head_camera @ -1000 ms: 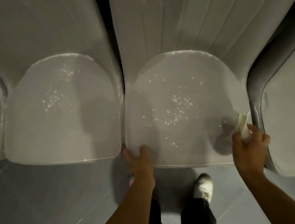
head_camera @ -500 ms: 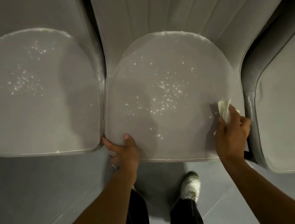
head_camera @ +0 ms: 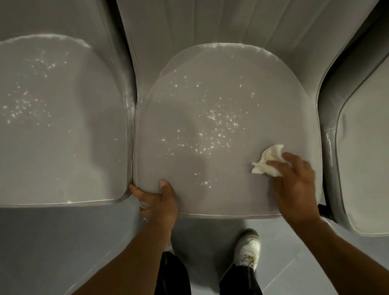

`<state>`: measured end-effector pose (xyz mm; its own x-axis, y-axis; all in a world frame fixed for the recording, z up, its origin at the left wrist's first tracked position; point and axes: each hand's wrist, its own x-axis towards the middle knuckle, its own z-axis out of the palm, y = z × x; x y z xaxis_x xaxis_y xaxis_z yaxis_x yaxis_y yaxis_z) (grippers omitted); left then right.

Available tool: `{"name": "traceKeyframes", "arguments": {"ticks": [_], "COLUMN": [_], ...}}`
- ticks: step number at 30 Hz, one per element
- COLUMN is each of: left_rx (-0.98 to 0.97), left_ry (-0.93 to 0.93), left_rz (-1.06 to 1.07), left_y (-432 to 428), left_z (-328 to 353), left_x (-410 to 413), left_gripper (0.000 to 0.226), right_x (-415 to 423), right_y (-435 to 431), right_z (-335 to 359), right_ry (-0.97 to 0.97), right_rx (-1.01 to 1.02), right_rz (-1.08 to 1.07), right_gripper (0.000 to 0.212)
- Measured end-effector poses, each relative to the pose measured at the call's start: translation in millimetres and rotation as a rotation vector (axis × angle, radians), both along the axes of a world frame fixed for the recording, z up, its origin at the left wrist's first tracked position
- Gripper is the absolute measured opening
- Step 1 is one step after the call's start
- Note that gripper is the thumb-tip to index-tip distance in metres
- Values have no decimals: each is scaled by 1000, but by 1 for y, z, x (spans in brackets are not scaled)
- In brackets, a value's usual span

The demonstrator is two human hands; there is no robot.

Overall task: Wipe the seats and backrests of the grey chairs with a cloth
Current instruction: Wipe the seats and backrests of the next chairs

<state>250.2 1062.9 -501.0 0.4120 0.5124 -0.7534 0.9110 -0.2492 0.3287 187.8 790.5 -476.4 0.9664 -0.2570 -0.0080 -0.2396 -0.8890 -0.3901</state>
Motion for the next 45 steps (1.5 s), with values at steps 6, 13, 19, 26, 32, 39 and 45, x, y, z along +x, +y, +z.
{"name": "traceKeyframes", "arguments": {"ticks": [6,13,19,26,32,39,45], "left_rx": [4,11,39,50,22,50,61], "left_ry": [11,60,94,76,99,100,34], "left_rz": [-16,-51,-112,-107,-107,-138,-105], "left_y": [1,3,6,5,7,8,4], "left_z": [-4,-4,-7,-12,-13,-12,-15], "left_x": [-2,-1,0,-3,-3,-5,-5], "left_gripper": [90,90,90,92,89,92,94], "right_x": [50,5,9,10,-12,-9,20], "right_y": [38,63,30,126,101,72,139], "right_z": [-6,-1,-4,-6,-8,-7,-10], "right_ry": [-19,44,20,51,47,70,29], "right_rx": [226,192,113,396,254,170,246], "right_rz": [-215,193,64,49,151,89,219], "right_gripper": [33,35,34,35,40,38,41]}}
